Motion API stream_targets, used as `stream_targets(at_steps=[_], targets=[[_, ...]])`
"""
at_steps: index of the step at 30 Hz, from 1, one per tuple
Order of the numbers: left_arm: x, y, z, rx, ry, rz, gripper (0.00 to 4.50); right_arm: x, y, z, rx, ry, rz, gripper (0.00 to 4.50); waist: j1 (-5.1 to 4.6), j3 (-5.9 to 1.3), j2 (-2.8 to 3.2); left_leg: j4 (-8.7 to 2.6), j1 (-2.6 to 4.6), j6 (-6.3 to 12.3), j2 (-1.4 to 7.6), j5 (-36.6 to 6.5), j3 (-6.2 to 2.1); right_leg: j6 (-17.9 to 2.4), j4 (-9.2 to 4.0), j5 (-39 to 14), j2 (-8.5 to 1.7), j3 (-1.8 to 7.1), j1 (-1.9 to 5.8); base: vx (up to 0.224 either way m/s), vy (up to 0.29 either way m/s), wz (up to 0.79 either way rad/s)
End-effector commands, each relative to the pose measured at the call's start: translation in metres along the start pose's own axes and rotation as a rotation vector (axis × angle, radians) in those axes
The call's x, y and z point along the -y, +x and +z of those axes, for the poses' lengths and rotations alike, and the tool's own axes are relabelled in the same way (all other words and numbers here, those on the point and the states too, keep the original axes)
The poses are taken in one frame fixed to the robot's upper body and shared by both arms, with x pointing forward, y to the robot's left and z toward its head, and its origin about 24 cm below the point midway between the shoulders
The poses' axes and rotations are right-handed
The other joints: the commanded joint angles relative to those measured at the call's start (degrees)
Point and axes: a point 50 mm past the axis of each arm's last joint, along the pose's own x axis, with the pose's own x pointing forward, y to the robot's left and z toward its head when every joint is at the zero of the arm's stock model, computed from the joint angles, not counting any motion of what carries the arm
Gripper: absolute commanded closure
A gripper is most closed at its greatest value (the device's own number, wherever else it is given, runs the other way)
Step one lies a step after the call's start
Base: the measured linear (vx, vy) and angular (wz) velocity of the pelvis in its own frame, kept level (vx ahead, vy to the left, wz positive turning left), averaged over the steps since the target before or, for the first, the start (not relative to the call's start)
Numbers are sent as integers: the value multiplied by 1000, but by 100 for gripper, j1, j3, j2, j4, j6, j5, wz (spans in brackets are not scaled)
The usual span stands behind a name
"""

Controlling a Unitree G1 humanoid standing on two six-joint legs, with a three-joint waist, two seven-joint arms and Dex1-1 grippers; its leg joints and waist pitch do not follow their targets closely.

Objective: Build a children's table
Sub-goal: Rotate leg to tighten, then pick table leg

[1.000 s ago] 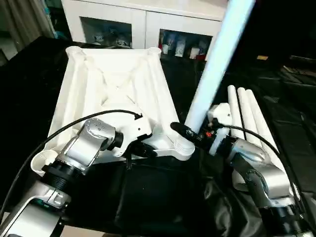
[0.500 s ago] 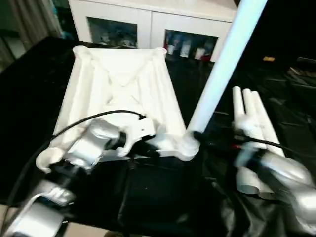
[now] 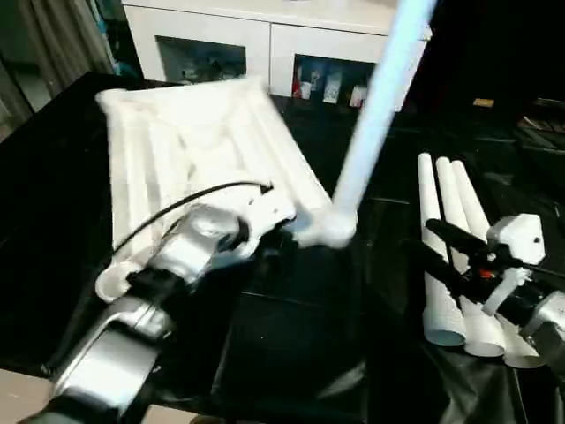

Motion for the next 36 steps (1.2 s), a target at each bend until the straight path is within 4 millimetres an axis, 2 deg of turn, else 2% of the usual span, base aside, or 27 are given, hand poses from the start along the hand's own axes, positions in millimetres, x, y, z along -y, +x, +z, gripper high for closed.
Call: stream_targets(at_steps=[1,3,4,5,6,7,8,9,10,11,12,13,14,15,16,17,19,20,21,23,24,25,27,29,31,32,36], targets=[[-9,-4,30,188,-21,52,422,2,4,3,6,-18,-65,186,26,-403,-88,-367,27,545,370,-452,-205,-1337,-394,-476,-492,234,302,0,0,0],[-6,-5,38,228,-41,32,405,5,7,6,10,-10,-139,186,30,-438,-76,-343,25,607,357,-204,-195,-1470,-325,-9,-476,227,295,0,0,0],[-4,-6,42,249,-49,14,405,6,8,7,8,7,-157,185,47,-470,-93,-319,27,702,372,29,-188,-1600,-265,466,-470,225,301,0,0,0],[0,-10,45,264,-63,-8,391,7,9,6,-21,52,-190,185,68,-454,-100,-308,8,810,378,153,-179,-1700,-234,754,-471,221,298,0,0,0],[2,-13,46,269,-71,-19,382,8,10,6,-36,78,-204,185,82,-448,-73,-313,16,876,396,260,-193,-1784,-200,847,-487,217,299,0,0,0],[4,-15,47,273,-77,-27,380,9,11,6,-50,100,-218,167,69,-440,-114,-312,16,909,391,267,-176,-1786,-218,792,-475,213,292,0,0,0],[5,-18,47,271,-87,-26,373,11,12,6,-74,125,-239,157,74,-420,-106,-312,20,906,388,166,-167,-1767,-239,547,-480,215,288,0,0,0],[6,-22,47,270,-96,-28,350,13,14,5,-99,156,-271,150,67,-412,-102,-316,9,863,377,114,-171,-1726,-259,289,-488,216,293,0,0,0],[8,-26,47,272,-106,-30,350,15,15,6,-115,179,-303,150,67,-412,-102,-316,9,863,377,114,-171,-1726,-259,289,-488,216,293,0,0,0],[9,-30,48,281,-117,-32,344,16,18,9,-113,218,-318,147,38,-387,-170,-337,28,714,367,-67,-150,-1592,-308,-201,-469,218,278,0,0,0],[9,-30,48,281,-117,-32,344,16,18,9,-113,218,-318,130,27,-383,-151,-342,6,676,368,-121,-165,-1541,-311,-349,-482,221,280,0,0,0],[11,-36,49,289,-130,-32,336,17,20,10,-137,254,-345,116,33,-367,-136,-348,52,559,367,-287,-143,-1432,-360,-659,-465,225,238,0,0,0],[12,-43,50,298,-144,-33,324,18,23,10,-178,260,-384,109,-2,-364,-170,-378,22,454,366,-249,-174,-1387,-317,-743,-462,217,271,0,0,0],[13,-49,51,304,-151,-30,312,18,25,13,-201,260,-401,109,-14,-354,-228,-380,29,436,363,-264,-158,-1335,-348,-818,-455,216,243,0,0,0],[14,-56,51,306,-151,-27,312,18,27,15,-223,255,-418,109,-26,-361,-171,-378,51,330,366,-277,-167,-1293,-321,-837,-451,220,227,0,0,0],[14,-64,50,302,-137,-24,306,18,29,17,-255,254,-442,103,-44,-323,-204,-389,38,258,355,-347,-162,-1200,-335,-936,-433,221,204,0,0,0],[16,-69,49,297,-133,-30,285,19,29,17,-300,249,-465,71,-62,-302,-204,-402,41,127,341,-396,-160,-1063,-346,-1008,-420,232,193,0,0,0],[23,-79,45,293,-143,-62,274,20,30,16,-383,241,-508,67,-81,-268,-210,-415,59,23,339,-400,-165,-1010,-329,-991,-407,234,172,0,0,0],[27,-84,42,279,-147,-75,268,20,31,16,-407,249,-524,65,-88,-277,-220,-427,41,8,333,-354,-169,-988,-321,-942,-402,231,196,0,0,0],[29,-86,40,268,-150,-82,267,21,31,16,-417,257,-532,45,-106,-251,-225,-418,52,-62,320,-398,-150,-902,-337,-957,-398,246,156,0,0,0],[31,-87,37,253,-146,-88,248,22,32,15,-428,262,-549,33,-98,-243,-230,-421,61,-81,330,-405,-151,-853,-343,-965,-409,255,147,0,0,0],[34,-89,35,240,-139,-98,224,25,31,13,-460,258,-578,23,-108,-221,-271,-430,47,-93,324,-408,-148,-800,-352,-988,-394,253,142,0,0,0],[36,-90,33,230,-130,-109,221,28,30,11,-484,257,-603,9,-104,-211,-252,-442,49,-169,325,-470,-156,-742,-359,-1122,-407,254,138,0,0,0],[40,-92,31,209,-120,-121,210,30,28,8,-519,274,-631,3,-115,-214,-304,-445,42,-218,325,-463,-167,-710,-345,-1084,-405,250,152,0,0,0],[42,-93,31,200,-117,-120,183,30,28,7,-533,290,-631,0,-126,-211,-298,-437,52,-250,321,-357,-163,-724,-318,-840,-393,251,145,0,0,0],[46,-94,32,193,-124,-132,176,26,29,3,-579,330,-601,0,-132,-218,-333,-425,48,-236,319,-302,-155,-747,-301,-712,-395,256,161,0,0,0],[54,-92,30,175,-106,-169,174,18,31,-6,-641,380,-547,0,-117,-224,-339,-417,36,-175,315,-132,-149,-819,-282,-528,-406,263,182,0,0,0]])
